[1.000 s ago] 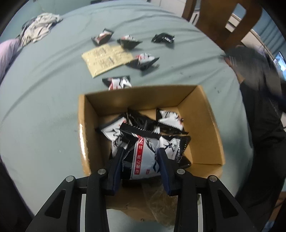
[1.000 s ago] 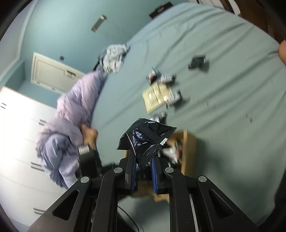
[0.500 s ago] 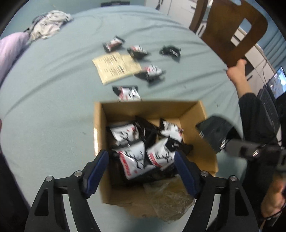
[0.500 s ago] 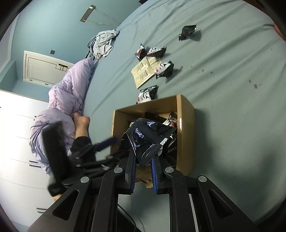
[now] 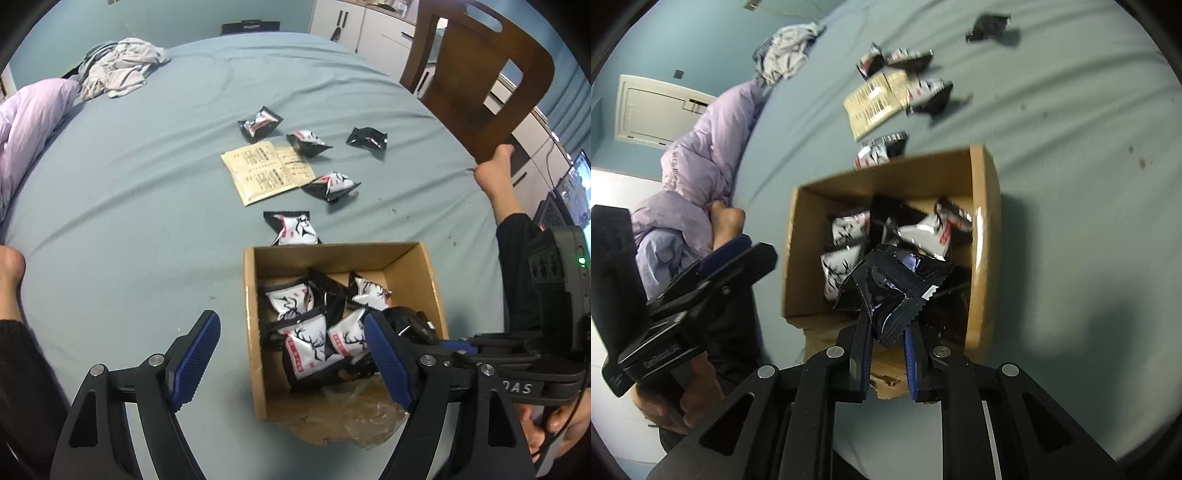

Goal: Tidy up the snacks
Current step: 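Drop both packets into the cardboard box by opening both grippers, then move the left gripper to the pile and grasp a white deer-print packet, then carry the deer packet over the box with the left gripper while the right gripper grasps a white packet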

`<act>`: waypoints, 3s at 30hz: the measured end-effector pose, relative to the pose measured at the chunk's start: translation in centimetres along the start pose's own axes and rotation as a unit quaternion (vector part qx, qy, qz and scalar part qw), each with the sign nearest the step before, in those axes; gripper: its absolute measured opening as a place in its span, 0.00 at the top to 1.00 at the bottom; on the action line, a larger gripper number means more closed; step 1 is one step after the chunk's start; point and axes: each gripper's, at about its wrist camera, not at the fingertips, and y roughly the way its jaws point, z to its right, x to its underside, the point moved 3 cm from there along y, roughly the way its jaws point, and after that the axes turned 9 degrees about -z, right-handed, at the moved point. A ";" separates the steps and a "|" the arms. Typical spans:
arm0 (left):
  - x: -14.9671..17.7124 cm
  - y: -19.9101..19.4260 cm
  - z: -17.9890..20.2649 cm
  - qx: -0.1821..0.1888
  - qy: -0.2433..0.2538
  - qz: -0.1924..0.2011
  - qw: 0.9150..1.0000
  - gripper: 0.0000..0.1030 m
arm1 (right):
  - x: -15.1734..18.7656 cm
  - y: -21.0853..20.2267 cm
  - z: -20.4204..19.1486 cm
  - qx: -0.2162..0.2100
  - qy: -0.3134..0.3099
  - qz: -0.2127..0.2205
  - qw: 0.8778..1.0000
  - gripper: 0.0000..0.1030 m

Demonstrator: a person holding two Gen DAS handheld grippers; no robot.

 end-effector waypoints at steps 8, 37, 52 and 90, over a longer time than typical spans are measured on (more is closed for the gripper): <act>0.5 0.3 0.0 0.002 -0.005 -0.004 1.000 0.21 | 0.2 -2.3 1.0 -0.017 0.025 0.055 0.998 0.45; -10.2 7.4 -1.6 0.047 -0.074 -0.086 0.992 0.21 | 0.6 -6.8 3.3 0.013 0.047 0.120 0.992 0.31; -11.8 15.1 0.7 -0.039 -0.036 -0.168 0.984 0.21 | 0.1 -6.4 4.0 0.028 0.050 0.120 0.991 0.31; -5.6 -0.5 1.9 0.011 0.034 0.032 0.999 0.73 | -3.4 -8.9 0.2 0.061 0.023 0.129 0.989 0.31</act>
